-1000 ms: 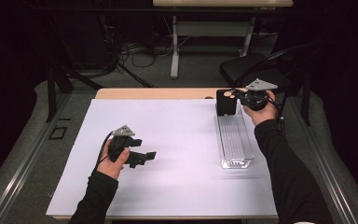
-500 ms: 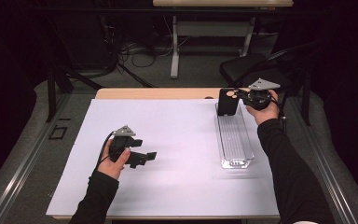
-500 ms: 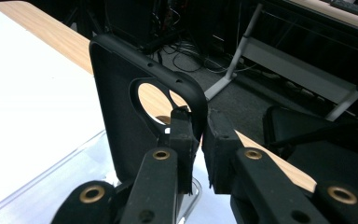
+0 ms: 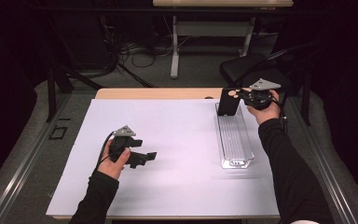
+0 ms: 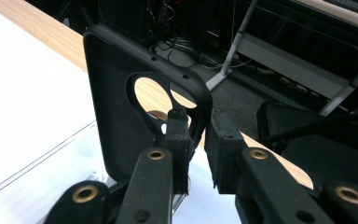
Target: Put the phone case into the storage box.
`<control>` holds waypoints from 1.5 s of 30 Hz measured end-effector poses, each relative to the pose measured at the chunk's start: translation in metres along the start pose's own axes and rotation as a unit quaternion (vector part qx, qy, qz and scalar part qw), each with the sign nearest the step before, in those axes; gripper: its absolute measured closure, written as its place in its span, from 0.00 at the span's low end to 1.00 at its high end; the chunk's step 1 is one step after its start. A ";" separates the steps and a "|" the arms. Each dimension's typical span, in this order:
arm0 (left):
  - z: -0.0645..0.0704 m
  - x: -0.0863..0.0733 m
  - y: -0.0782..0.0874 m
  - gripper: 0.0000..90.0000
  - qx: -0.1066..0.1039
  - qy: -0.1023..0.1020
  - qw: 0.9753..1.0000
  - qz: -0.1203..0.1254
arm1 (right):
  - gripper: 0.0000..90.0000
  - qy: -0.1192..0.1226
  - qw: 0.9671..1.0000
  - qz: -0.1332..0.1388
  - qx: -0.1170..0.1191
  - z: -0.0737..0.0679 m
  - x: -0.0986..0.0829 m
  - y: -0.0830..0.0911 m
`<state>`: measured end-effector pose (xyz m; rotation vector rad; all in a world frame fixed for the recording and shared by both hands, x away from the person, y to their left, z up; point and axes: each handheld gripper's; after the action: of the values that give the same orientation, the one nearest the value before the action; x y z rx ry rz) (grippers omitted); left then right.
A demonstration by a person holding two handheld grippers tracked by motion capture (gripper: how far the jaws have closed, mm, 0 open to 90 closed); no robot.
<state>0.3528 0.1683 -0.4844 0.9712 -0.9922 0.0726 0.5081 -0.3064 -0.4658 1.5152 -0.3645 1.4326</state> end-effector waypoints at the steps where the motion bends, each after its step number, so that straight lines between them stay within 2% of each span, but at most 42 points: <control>1: 0.000 0.000 0.000 0.18 -0.001 -0.001 1.000 -0.001 | 0.87 -0.002 1.000 -0.003 0.001 0.000 -0.001 0.000; 14: 0.000 0.000 -0.001 0.18 0.000 0.000 1.000 -0.002 | 0.68 -0.019 1.000 -0.003 -0.003 -0.001 0.001 0.000; 26: 0.000 -0.001 -0.002 0.18 0.000 0.000 1.000 -0.005 | 0.67 -0.038 0.999 -0.014 -0.020 0.002 -0.002 -0.006; 28: 0.000 -0.001 -0.002 0.18 -0.001 -0.001 1.000 -0.005 | 0.67 -0.047 0.999 -0.009 -0.020 0.003 -0.003 -0.007; 41: 0.000 -0.001 -0.002 0.18 0.000 -0.001 1.000 -0.005 | 0.63 -0.047 0.999 -0.015 -0.013 -0.001 -0.003 -0.010; 45: -0.001 -0.001 -0.001 0.18 0.001 -0.001 1.000 -0.005 | 0.57 -0.057 0.998 -0.018 -0.015 -0.004 -0.002 -0.008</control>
<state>0.3535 0.1684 -0.4862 0.9774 -0.9892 0.0640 0.5115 -0.3004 -0.4714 1.5753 -0.4247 1.3101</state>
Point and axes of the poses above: each handheld gripper's, and its own axes: y roughly backward along the jaws, x roughly out of its top, z roughly to its right, and after that the axes turned 6 degrees about x, right-handed
